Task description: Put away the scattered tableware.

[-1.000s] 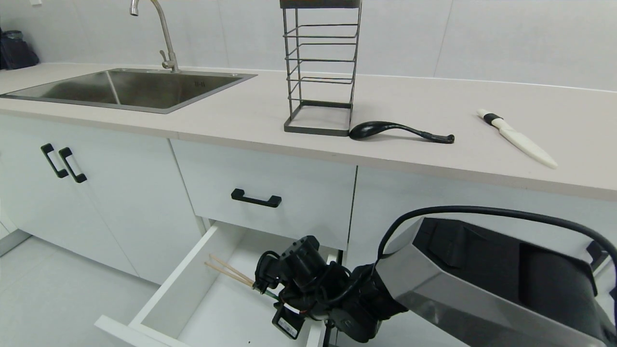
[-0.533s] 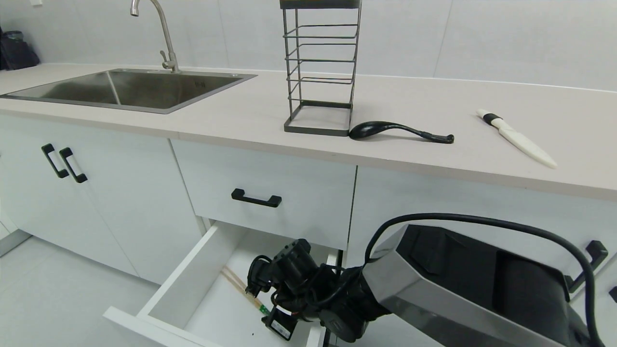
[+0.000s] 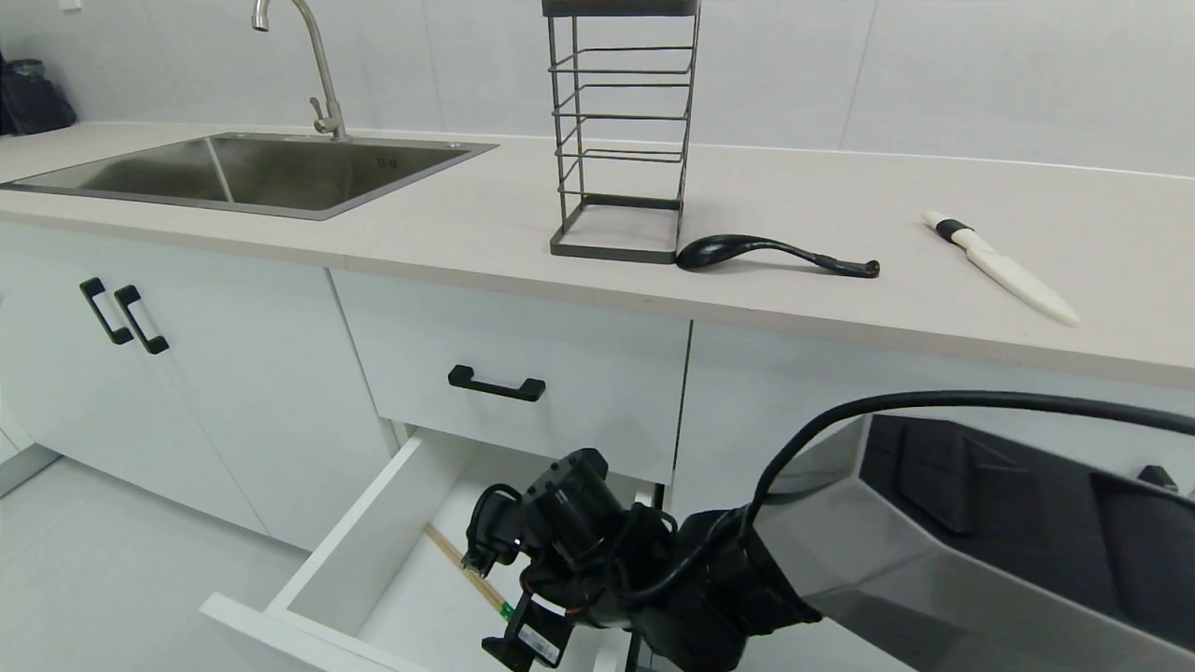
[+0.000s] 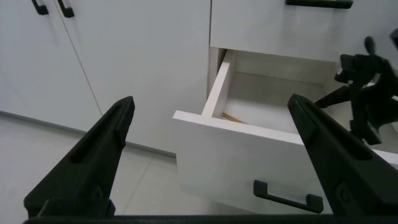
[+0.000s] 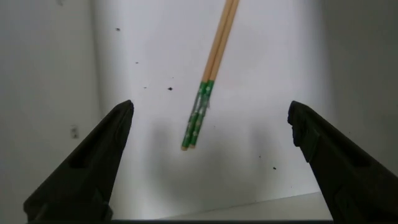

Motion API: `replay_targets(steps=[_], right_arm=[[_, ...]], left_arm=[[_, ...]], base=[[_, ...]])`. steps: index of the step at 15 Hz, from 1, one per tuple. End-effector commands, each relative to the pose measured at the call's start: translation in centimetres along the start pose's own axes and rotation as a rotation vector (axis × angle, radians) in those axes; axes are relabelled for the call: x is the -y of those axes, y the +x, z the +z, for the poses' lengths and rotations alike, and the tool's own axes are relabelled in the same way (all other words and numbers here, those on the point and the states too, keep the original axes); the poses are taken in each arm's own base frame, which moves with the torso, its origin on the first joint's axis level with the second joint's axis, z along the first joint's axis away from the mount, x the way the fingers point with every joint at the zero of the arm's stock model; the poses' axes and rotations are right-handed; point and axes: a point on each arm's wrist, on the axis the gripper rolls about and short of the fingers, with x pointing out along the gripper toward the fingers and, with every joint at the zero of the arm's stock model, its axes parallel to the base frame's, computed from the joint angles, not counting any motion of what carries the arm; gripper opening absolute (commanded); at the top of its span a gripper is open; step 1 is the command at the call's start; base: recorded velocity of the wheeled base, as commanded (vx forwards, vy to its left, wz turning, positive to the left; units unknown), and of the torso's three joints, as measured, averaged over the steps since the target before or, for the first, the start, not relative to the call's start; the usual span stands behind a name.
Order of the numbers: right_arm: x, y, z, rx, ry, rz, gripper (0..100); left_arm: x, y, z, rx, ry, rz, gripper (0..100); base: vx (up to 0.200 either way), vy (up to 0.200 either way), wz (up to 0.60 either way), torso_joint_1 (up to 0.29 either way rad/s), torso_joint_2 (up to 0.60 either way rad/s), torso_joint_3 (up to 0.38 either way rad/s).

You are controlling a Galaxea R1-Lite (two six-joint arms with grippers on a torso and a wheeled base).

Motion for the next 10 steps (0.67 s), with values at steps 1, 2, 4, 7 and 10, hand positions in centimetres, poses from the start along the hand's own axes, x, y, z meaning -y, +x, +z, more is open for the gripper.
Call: replay_targets(steps=[1,2,4,7,10], right_arm=[[-0.3,-3.1,1.8,0.063,-0.019,-0.01,100],[-0.5,-4.9,2.7,0.096,-0.031,-0.011,100],[-0.8,-6.7,2.4,0.093,-0.109,-0.016,100],[-1.0,-8.4,1.0,0.057,-0.141,-0.072,100],[-1.1,-8.9,1.0,0.084,-0.173,-0.08,100]], left_arm=[[0.0,0.0,0.0,-0.001,0.0,0.0,100],[0.0,0.0,0.0,-0.001,0.0,0.0,100],[0.0,0.0,0.0,-0.001,0.0,0.0,100],[0.0,0.0,0.0,-0.001,0.0,0.0,100],[0.0,0.0,0.0,-0.001,0.0,0.0,100]], base=[[0.0,0.0,0.0,0.0,0.0,0.0],[0.0,0.0,0.0,0.0,0.0,0.0],[0.0,0.0,0.0,0.0,0.0,0.0],[0.0,0.0,0.0,0.0,0.0,0.0],[0.0,0.0,0.0,0.0,0.0,0.0]])
